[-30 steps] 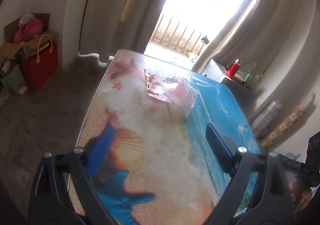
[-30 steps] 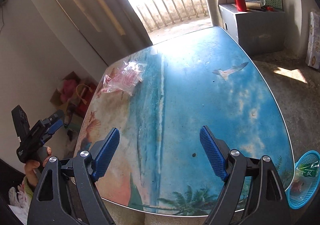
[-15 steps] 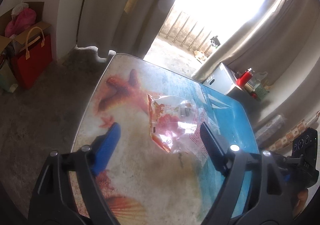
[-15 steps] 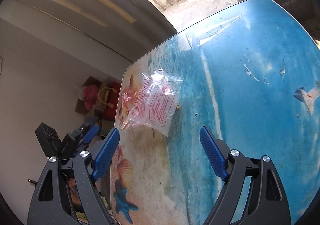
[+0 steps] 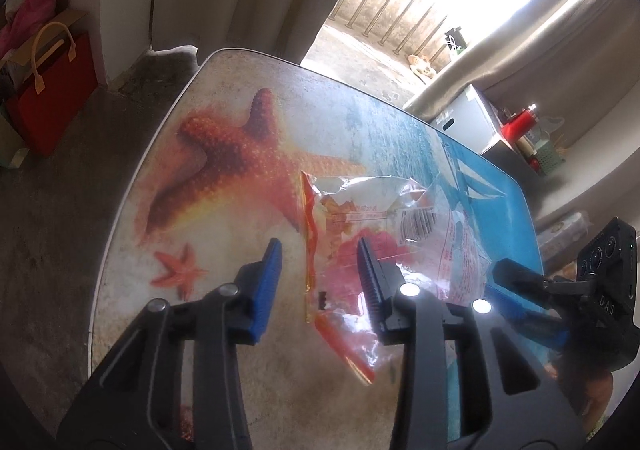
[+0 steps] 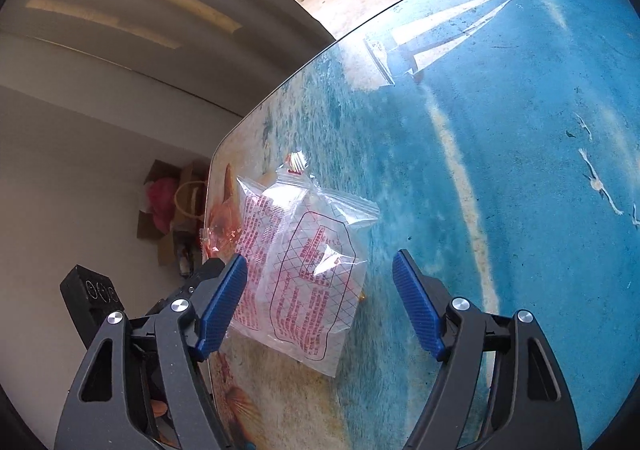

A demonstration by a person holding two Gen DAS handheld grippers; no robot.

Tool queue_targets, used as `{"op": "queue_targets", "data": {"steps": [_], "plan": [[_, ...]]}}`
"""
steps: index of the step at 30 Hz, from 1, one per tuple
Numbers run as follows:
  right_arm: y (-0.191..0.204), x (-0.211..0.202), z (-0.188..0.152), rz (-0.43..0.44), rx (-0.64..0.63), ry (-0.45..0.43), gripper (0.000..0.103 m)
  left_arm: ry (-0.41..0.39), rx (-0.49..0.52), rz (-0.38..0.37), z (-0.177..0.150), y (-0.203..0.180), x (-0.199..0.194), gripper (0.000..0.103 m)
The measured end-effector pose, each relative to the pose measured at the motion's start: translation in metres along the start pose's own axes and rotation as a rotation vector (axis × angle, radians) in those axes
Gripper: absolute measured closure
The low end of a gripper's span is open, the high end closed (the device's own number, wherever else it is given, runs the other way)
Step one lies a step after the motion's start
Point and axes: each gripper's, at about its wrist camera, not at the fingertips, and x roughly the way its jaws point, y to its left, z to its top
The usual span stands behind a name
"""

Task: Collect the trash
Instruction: 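Close the left tool on the orange snack bag while the right tool grips the zip bag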

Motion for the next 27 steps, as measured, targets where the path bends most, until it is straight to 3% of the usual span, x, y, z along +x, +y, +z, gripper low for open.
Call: {"op": "queue_targets", "data": {"steps": [5,12,14,27], "plan": [[-0.002,0.007,-0.001,-0.003,0.000,0.006,0.053,0.019,0.014,0.013,-0.004,-0.002,0.006,0.086],[-0.011,0.000,-0.006,0.012,0.015,-0.002,0.078,0.015,0.020,0.031,-0.013,-0.004,0.002,0.093],[-0.013,-0.001,-0.008,0.018,0.016,0.002,0.090,0.015,0.025,0.035,-0.015,-0.006,0.001,0.095],[-0.031,-0.025,-0.037,0.038,0.023,0.009,0.096,0.054,0.083,-0.001,-0.056,-0.022,-0.024,0.096]]}}
